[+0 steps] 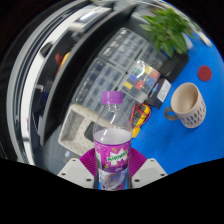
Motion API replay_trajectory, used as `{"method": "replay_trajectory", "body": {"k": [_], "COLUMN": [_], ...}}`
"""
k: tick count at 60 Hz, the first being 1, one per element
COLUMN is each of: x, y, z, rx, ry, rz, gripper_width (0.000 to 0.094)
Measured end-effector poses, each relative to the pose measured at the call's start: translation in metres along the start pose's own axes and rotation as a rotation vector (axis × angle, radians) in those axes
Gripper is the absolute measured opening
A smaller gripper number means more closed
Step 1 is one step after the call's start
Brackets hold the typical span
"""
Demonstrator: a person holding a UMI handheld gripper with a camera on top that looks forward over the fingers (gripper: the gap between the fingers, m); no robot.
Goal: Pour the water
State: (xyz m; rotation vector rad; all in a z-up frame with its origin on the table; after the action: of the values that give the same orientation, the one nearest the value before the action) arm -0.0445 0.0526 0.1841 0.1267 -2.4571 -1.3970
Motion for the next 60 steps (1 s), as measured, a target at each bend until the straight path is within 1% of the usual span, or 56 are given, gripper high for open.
{"method": "replay_trajectory", "body": {"k": [3,11,19,26,34,41,50,54,60], "x": [0.002,0.006,0.007,0.007,0.001,0.000,0.001,0.003,0.009], "y": [-0.005,-0.023,-0.040,-0.055,-0.066,-0.069,-0.063,-0.058,-0.047], "z": [-0.015,-0.042,-0.061,-0.069,-0.072,-0.074,-0.081,-0.085,-0.108], "rx": [-0.103,-0.313,-0.544,-0.717,-0.881,-0.894,-0.856,-0.765,-0.480], "ry": [0.010,0.042,0.045,0.042,0.066,0.088,0.096,0.106,0.107], "rz": [-0.018,-0.019,-0.036,-0.036,-0.033,-0.024,-0.040,-0.034,-0.014], "gripper_width": [0.0377,0.0377,0.0376,0.0375,0.0374,0.0376,0.0375,0.0376,0.0376]}}
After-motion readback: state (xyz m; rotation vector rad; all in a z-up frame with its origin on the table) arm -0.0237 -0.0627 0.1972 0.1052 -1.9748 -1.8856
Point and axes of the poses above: the point between the fingertips, and its own axes, seen from behind it with the camera up: y to the left, z down, x backward, against the way the camera looks, the point moved 7 cm from there along x, backward, against the way the camera looks, and after that the axes turned 2 degrees about y, right-handed, at the moved point
